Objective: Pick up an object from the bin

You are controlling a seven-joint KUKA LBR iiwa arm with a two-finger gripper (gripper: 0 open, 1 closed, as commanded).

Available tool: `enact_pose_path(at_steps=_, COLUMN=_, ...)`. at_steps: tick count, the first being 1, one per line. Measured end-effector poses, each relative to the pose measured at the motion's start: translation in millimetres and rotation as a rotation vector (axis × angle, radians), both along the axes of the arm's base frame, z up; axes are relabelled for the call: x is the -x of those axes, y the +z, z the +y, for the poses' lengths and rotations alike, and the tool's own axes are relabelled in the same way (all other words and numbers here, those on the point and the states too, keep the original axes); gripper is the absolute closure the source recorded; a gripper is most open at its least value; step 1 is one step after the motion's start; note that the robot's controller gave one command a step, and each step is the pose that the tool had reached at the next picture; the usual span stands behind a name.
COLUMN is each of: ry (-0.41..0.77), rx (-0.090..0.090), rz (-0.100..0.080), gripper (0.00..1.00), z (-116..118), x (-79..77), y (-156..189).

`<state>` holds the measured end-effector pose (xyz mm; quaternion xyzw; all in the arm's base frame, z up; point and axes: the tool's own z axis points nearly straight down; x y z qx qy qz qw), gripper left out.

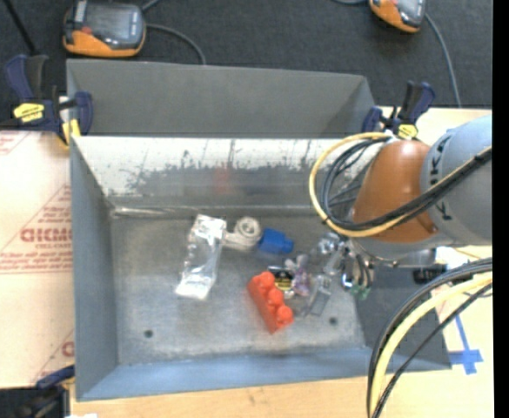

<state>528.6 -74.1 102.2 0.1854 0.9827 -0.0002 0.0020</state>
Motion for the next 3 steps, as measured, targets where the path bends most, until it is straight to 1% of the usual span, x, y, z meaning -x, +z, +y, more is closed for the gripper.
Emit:
enact_pose_path(at_steps=1, ry=-0.110, rx=0.000, rz=-0.002, gripper=0.00, z=-11, x=-8.4, y=2)
enact_pose_path(at_steps=2, ry=-0.187, rx=-0.001, rz=-0.001, gripper=0.00, z=7, x=-14.2, y=-32)
enact_pose_path(at_steps=3, ry=-0.182, rx=0.001, rz=-0.003, gripper=0.00, z=5, x=-15.2, y=-31)
